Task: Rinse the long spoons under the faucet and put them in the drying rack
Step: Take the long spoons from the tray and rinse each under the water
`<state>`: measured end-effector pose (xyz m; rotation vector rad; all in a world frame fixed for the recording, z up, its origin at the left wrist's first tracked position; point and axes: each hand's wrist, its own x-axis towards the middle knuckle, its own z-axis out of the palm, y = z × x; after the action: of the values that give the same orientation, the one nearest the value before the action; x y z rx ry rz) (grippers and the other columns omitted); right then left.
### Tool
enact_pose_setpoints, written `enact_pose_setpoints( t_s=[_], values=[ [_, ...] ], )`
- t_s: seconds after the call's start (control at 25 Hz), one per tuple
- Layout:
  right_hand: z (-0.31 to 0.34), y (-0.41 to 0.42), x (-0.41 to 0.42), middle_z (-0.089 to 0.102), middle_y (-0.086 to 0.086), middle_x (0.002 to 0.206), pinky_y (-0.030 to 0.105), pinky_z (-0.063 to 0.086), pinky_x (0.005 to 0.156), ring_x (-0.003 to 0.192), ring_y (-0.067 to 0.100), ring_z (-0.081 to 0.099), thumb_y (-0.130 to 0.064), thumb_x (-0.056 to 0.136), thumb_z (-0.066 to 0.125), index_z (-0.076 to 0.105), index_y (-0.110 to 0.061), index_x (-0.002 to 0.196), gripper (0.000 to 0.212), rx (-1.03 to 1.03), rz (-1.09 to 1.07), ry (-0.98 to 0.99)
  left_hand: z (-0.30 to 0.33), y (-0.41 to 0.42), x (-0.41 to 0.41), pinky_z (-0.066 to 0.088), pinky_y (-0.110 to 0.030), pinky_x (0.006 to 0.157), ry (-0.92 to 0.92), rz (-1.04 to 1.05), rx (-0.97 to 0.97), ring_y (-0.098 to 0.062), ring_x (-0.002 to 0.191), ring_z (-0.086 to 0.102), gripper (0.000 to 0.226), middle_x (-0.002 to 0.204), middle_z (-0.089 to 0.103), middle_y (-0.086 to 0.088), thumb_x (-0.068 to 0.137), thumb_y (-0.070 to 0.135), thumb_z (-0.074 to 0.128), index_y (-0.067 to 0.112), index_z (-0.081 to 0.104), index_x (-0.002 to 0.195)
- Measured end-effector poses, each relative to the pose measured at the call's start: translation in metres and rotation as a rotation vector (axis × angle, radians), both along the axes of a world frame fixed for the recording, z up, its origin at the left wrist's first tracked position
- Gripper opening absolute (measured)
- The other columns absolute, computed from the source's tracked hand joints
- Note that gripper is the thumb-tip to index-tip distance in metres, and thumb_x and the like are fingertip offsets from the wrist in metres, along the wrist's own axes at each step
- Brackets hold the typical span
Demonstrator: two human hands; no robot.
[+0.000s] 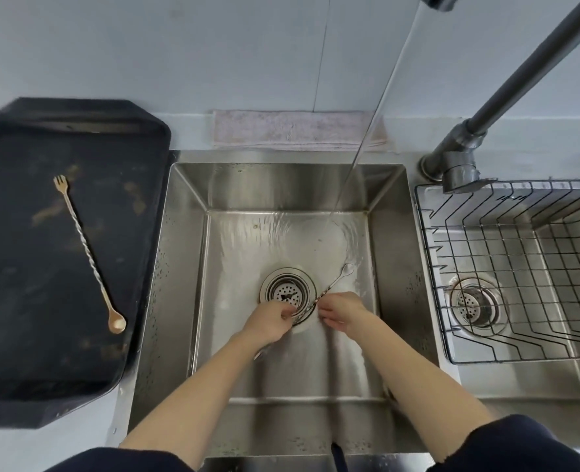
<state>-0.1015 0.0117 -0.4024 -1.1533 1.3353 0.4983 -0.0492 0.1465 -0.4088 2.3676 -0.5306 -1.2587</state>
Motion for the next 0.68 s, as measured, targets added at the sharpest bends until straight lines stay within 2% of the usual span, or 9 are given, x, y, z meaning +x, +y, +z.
enact_pose_setpoints(
  t_s=[0.12,0.2,0.28,0.36,0.44,0.56,0.68],
  values=[
    [0.023,0.004,-0.001,0.046,0.009,0.073,0.021,0.026,0.051,0.059,0.017,0.041,-0.001,0.084,0.052,0.054,-0.01,0.065,0.021,-0.064,0.091,-0.041,0.017,0.004,0.006,0.038,-0.026,0.103,-0.047,0.015,-0.008,-0.023,0.124,0.051,0.038,0.133,0.057,-0.009,0.088,0.01,0.046,0.013,0.055,0.125],
    [0.043,0.01,0.0,0.046,0.01,0.084,0.024,0.028,0.053,0.077,0.018,0.043,-0.001,0.085,0.053,0.063,-0.005,0.086,0.012,-0.112,0.153,-0.133,0.03,0.01,0.012,0.04,-0.029,0.102,-0.086,0.018,-0.019,-0.024,0.122,0.052,0.038,0.132,0.058,-0.008,0.089,0.013,0.047,0.015,0.054,0.126],
    [0.066,0.02,0.006,0.052,0.011,0.095,0.023,0.035,0.06,0.091,0.017,0.045,-0.004,0.088,0.053,0.063,-0.002,0.112,0.026,-0.157,0.247,-0.203,0.045,0.018,0.019,0.042,-0.032,0.102,-0.142,0.029,-0.037,-0.025,0.119,0.054,0.036,0.13,0.059,-0.009,0.088,0.015,0.048,0.015,0.056,0.123],
    [0.086,0.035,0.014,0.06,0.01,0.114,0.02,0.043,0.07,0.102,0.019,0.051,-0.01,0.09,0.053,0.058,-0.006,0.122,0.032,-0.257,0.405,-0.264,0.065,0.027,0.027,0.043,-0.033,0.1,-0.218,0.047,-0.069,-0.026,0.117,0.055,0.033,0.128,0.06,-0.009,0.089,0.016,0.048,0.013,0.057,0.121],
    [0.102,0.053,0.023,0.061,0.01,0.124,0.023,0.043,0.083,0.113,0.023,0.055,-0.014,0.091,0.052,0.058,-0.009,0.122,0.032,-0.35,0.524,-0.344,0.09,0.039,0.038,0.043,-0.032,0.096,-0.32,0.07,-0.091,-0.025,0.116,0.056,0.033,0.126,0.061,-0.007,0.09,0.017,0.046,0.013,0.057,0.121],
    [0.125,0.089,0.041,0.064,0.011,0.122,0.026,0.042,0.088,0.108,0.022,0.058,-0.014,0.091,0.051,0.062,-0.007,0.117,0.028,-0.438,0.621,-0.478,0.125,0.066,0.059,0.046,-0.036,0.092,-0.485,0.163,-0.136,-0.026,0.11,0.058,0.029,0.118,0.065,-0.008,0.09,0.019,0.045,0.016,0.06,0.116],
    [0.141,0.127,0.064,0.067,0.01,0.117,0.027,0.044,0.093,0.111,0.024,0.059,-0.014,0.091,0.05,0.065,-0.008,0.11,0.026,-0.524,0.702,-0.583,0.148,0.099,0.084,0.05,-0.041,0.091,-0.599,0.249,-0.118,-0.029,0.106,0.059,0.026,0.115,0.066,-0.009,0.091,0.02,0.045,0.015,0.061,0.111]
  ],
)
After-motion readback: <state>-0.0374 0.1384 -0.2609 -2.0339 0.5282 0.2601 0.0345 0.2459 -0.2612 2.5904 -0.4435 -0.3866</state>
